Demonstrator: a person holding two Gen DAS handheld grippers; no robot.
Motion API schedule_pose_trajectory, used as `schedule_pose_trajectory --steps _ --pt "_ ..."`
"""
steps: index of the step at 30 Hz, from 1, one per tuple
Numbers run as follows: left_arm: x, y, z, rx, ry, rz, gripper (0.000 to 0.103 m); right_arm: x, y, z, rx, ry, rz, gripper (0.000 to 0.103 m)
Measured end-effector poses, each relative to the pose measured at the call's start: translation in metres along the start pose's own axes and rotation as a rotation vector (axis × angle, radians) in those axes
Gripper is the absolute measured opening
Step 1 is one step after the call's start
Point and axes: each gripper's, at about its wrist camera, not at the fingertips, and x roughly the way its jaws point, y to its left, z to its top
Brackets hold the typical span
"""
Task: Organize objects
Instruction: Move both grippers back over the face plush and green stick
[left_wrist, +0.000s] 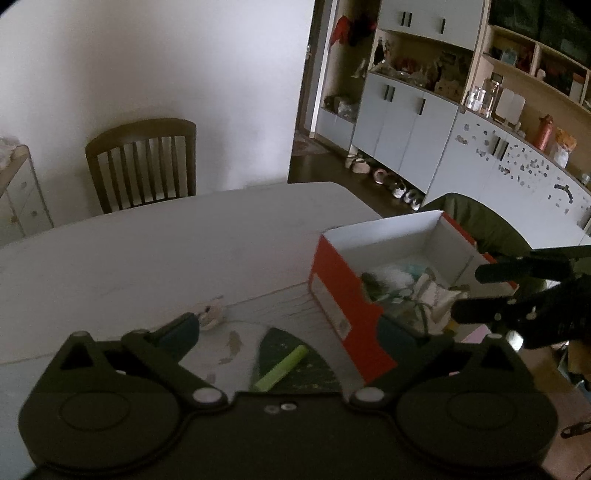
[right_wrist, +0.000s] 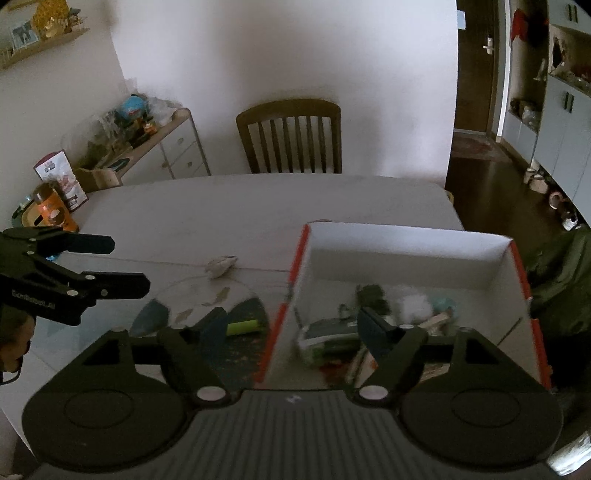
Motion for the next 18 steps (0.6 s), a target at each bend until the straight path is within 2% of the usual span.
schedule_pose_trajectory --steps 8,18 --pt "0.002 0.038 -0.009 0.006 -0.047 0.043 0.102 0.018 0.047 -0.005 -0.001 0.028 -0.007 0.077" --pt "0.034 0.080 -0.005 0.023 -0.014 0.017 0.102 0.054 0.098 -0.012 0.020 0.090 -0.021 0.077"
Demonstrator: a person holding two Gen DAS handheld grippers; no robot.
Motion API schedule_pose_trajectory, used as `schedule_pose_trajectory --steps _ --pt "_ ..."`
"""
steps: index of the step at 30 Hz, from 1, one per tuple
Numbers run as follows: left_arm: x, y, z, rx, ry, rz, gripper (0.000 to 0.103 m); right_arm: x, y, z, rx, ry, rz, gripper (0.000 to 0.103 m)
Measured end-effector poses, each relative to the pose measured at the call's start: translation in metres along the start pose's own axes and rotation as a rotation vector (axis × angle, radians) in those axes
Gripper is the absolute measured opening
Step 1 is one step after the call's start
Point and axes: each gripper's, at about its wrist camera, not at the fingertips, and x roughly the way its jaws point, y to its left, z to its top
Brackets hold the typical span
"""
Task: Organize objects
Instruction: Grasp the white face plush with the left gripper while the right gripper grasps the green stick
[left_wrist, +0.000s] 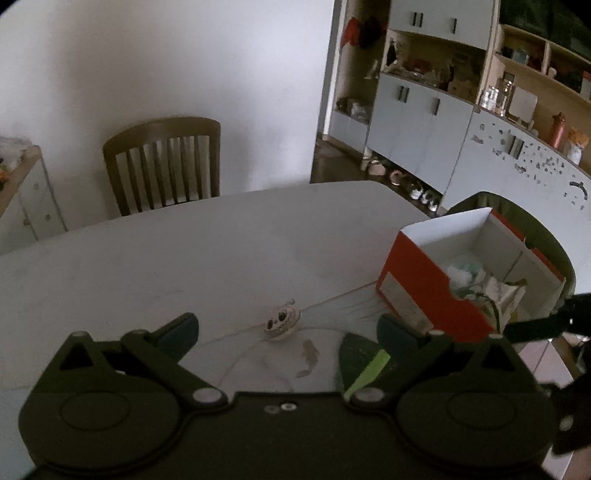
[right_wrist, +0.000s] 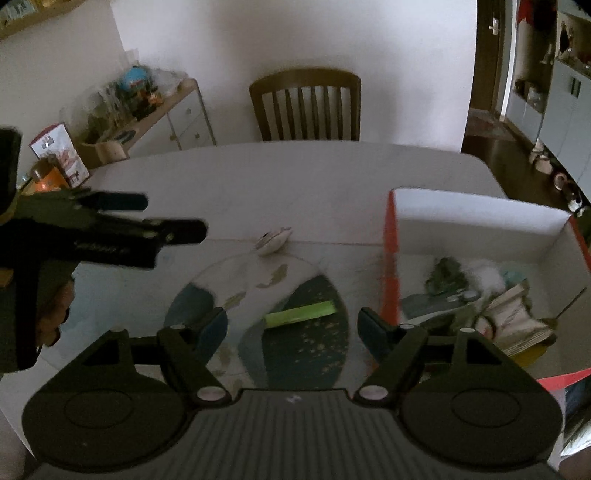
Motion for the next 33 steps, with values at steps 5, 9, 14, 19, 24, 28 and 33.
schedule_pose_trajectory --steps 5,9,14,19,24,28,33 --pt "0.023 0.004 0.001 0.045 0.008 -0.006 0.102 0.024 0.020 0.002 -0.004 0.016 -0.049 0.077" --pt "0.039 0.008 -0.002 0.057 0.028 -0.023 0.102 0.046 0.027 0.004 0.017 0.035 -0.079 0.077" --pt "0.058 0.016 -0.001 0.055 0.036 -0.040 0.102 0.080 0.026 0.005 0.078 0.085 -0.116 0.077" --pt "0.075 0.019 -0.003 0.074 0.041 -0.061 0.102 0.110 0.024 0.002 0.112 0.147 -0.138 0.077" --pt "0.093 0.021 -0.007 0.073 0.061 -0.066 0.102 0.134 0.017 0.001 0.158 0.181 -0.179 0.077" --pt "0.107 0.021 -0.007 0.079 0.066 -0.068 0.102 0.144 0.015 0.003 0.156 0.186 -0.214 0.077" --pt "0.120 0.019 -0.007 0.097 0.066 -0.078 0.096 0.155 0.011 0.004 0.189 0.210 -0.225 0.077"
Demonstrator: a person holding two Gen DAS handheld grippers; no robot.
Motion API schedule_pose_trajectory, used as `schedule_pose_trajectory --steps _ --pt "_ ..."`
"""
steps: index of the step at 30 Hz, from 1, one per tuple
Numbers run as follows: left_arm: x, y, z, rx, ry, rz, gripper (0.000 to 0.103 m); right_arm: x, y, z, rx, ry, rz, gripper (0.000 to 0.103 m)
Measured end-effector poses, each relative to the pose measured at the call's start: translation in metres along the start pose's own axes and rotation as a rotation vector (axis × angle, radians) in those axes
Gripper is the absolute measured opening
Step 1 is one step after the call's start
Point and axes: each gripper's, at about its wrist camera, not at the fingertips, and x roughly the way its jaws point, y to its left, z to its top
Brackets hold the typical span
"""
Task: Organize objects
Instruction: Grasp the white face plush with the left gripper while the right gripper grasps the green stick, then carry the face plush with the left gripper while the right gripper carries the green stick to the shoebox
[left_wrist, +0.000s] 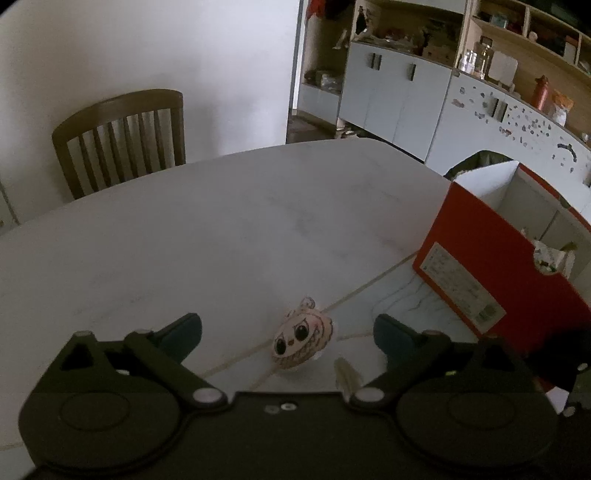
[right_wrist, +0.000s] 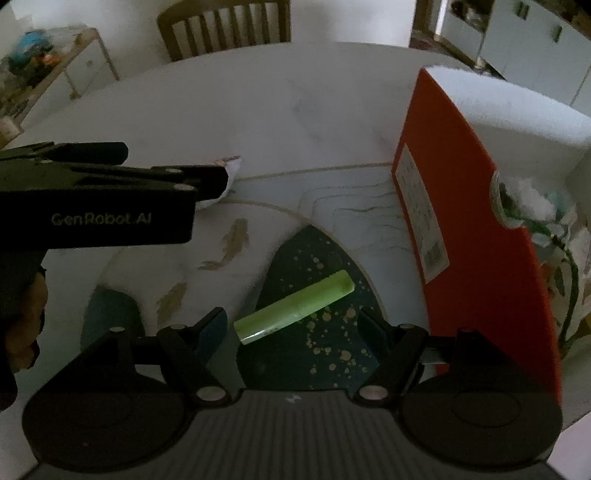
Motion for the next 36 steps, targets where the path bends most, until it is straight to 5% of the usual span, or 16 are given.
schedule_pose_trajectory --steps 6,20,29,36 --pt "0.013 -0.002 -0.001 0.016 0.011 -0.005 0.083 0.008 0.000 0.003 0.022 0.018 0.000 0.075" --pt "0.025 -0.005 -0.005 0.053 0.029 -0.028 0.038 0.019 0.006 0.006 -0.030 0.013 -0.037 0.041" --pt "0.021 -0.008 -0.004 0.021 0.064 -0.015 0.034 0.015 0.002 0.002 -0.034 -0.004 -0.034 0.020" --pt "0.003 -0.013 -0.005 -0.001 0.084 0.001 0.033 0.008 -0.004 -0.002 -0.018 -0.025 -0.023 0.017"
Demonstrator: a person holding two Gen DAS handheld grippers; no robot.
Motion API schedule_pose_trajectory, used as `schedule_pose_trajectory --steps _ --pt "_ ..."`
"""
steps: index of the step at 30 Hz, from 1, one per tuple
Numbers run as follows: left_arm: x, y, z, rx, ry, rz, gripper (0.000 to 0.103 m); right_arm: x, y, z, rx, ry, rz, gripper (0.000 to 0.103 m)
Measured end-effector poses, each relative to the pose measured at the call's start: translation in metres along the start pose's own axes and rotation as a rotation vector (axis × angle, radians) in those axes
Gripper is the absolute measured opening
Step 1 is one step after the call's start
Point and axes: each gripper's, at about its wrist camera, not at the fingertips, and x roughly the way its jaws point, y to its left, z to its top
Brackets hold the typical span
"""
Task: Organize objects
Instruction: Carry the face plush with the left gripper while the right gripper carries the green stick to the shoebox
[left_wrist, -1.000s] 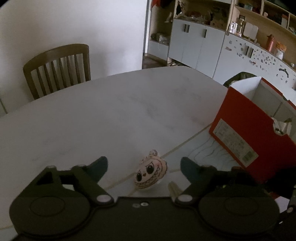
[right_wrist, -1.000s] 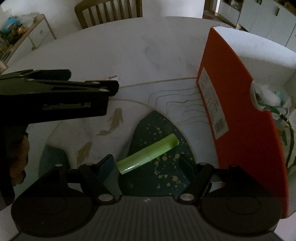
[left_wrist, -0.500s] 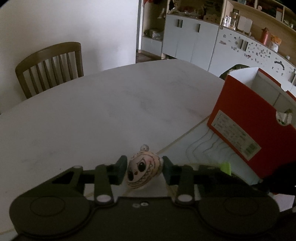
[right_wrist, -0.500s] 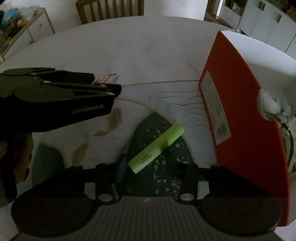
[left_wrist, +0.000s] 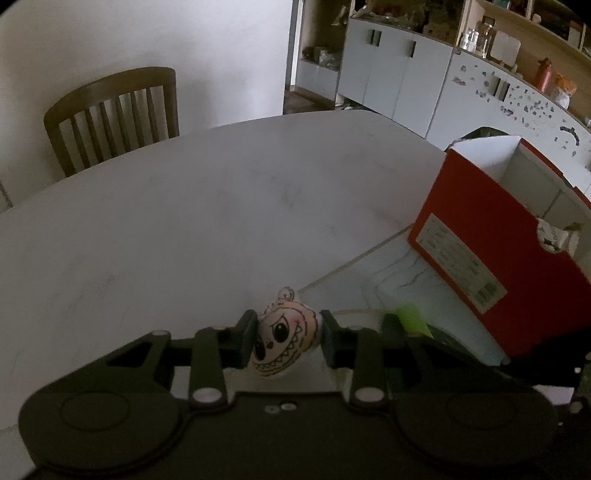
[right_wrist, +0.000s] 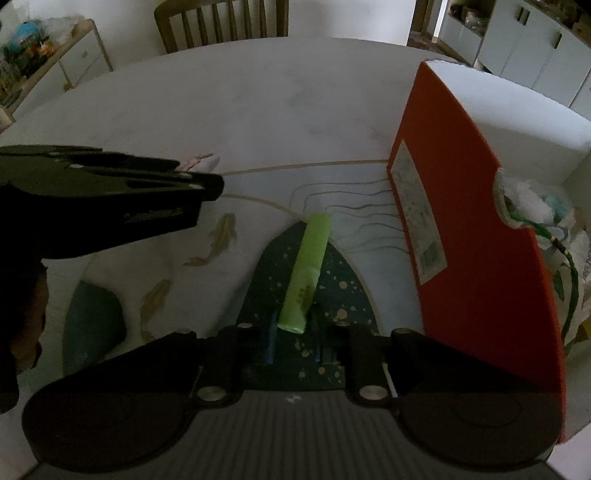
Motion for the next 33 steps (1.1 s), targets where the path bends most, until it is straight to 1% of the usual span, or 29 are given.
schedule_pose_trajectory --steps 2,3,7,14,18,23,26,33 --pt "-0.008 -0.002 -0.001 -0.006 0.003 0.003 0.033 -0.005 -0.001 -0.002 0.004 -0.008 0.014 0.017" --pt "-0.013 -0.003 0.000 -0.010 0.004 0.005 0.033 -0.008 -0.002 -0.002 0.048 -0.031 0.017 0.017" --pt "-0.035 -0.011 0.000 -0.016 -0.002 0.005 0.033 -0.026 -0.004 -0.006 0.066 -0.056 0.051 0.016" --pt "-0.076 -0.036 0.002 -0.011 -0.025 -0.006 0.033 -0.065 -0.011 -0.014 0.068 -0.112 0.127 0.015" --pt "-0.096 -0.051 0.003 -0.009 -0.038 0.002 0.034 -0.080 -0.017 -0.020 0.066 -0.112 0.168 0.015" --pt "-0.119 -0.073 0.006 0.004 -0.051 0.010 0.034 -0.107 -0.034 -0.026 0.070 -0.134 0.219 0.015" --pt "-0.129 -0.087 0.009 0.013 -0.062 0.014 0.034 -0.125 -0.048 -0.029 0.083 -0.163 0.240 0.015" --pt "-0.141 -0.118 0.020 0.020 -0.073 0.013 0.034 -0.162 -0.088 -0.022 0.092 -0.230 0.255 0.015"
